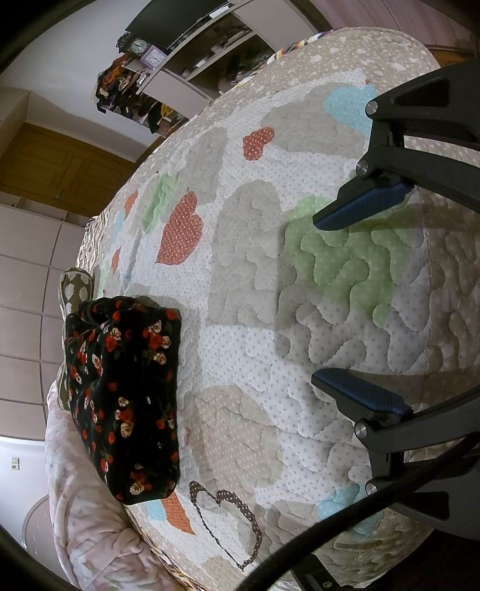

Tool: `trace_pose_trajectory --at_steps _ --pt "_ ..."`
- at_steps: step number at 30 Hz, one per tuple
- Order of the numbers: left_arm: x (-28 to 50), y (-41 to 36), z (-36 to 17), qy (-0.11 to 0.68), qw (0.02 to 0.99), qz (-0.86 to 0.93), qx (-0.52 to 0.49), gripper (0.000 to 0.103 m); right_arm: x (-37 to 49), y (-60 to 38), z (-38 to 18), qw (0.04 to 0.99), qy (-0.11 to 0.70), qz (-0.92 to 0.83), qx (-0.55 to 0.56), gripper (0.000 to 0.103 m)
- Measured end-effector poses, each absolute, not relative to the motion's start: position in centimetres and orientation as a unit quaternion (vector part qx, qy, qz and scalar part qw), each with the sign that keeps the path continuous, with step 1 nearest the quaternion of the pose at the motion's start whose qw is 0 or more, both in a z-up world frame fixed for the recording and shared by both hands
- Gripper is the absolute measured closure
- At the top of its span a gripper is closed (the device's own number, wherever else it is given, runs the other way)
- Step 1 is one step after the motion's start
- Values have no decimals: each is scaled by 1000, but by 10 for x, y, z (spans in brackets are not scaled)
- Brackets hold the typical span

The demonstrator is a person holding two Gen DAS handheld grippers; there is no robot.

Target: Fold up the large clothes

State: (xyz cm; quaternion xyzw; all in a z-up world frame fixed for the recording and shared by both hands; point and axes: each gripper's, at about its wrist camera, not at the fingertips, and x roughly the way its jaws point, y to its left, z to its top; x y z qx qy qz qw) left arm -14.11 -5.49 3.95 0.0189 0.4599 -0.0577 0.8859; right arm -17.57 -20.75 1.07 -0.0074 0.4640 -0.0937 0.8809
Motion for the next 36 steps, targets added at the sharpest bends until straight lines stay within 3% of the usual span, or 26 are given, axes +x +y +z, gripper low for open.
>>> trace_pose_trajectory --at_steps 36 --pt "-138 -50 30 475 877 -66 15 0 -178 -211 13 883 459 -99 -4 22"
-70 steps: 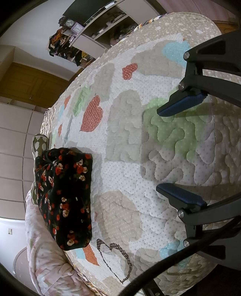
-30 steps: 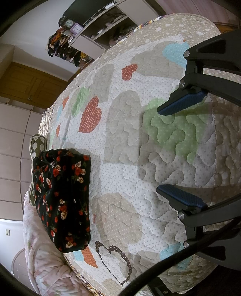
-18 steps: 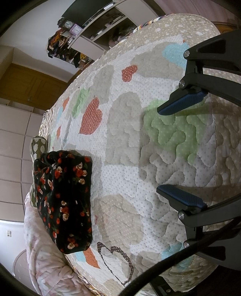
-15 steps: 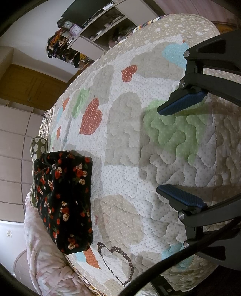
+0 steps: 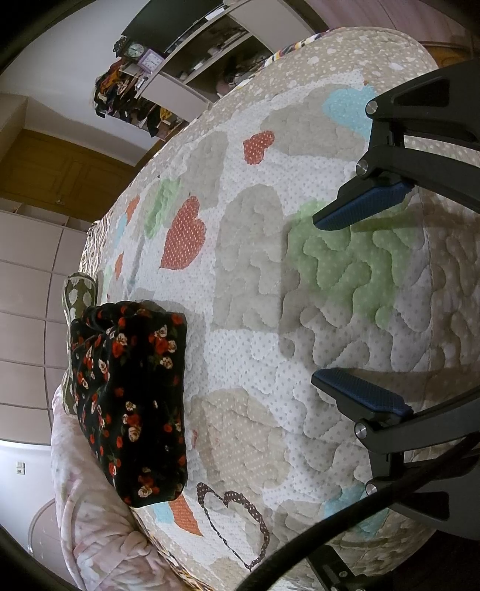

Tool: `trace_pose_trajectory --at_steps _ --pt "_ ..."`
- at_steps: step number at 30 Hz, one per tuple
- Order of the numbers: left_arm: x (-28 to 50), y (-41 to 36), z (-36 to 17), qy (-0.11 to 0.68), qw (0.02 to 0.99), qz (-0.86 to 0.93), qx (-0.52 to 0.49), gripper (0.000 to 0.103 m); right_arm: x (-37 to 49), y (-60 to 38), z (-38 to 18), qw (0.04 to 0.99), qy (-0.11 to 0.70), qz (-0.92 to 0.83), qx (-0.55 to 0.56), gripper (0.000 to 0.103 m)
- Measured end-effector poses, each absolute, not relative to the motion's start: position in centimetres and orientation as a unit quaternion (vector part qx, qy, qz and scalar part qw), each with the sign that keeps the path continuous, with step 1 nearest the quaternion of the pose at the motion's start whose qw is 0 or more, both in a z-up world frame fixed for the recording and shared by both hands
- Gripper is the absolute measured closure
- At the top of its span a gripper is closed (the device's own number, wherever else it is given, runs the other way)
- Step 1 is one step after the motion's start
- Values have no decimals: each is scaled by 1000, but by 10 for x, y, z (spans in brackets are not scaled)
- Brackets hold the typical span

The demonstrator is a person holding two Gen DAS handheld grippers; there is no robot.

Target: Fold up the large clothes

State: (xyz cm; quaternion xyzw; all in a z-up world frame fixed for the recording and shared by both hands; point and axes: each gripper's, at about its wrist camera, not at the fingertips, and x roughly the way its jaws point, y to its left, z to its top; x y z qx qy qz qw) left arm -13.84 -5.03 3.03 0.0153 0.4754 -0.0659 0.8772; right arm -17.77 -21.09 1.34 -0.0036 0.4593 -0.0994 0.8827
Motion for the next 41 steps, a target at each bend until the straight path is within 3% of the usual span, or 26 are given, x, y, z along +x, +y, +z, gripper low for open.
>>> trace_pose_trajectory --at_steps 41 --pt "-133 -47 26 480 875 -66 12 0 -170 -205 18 888 452 -87 0 22"
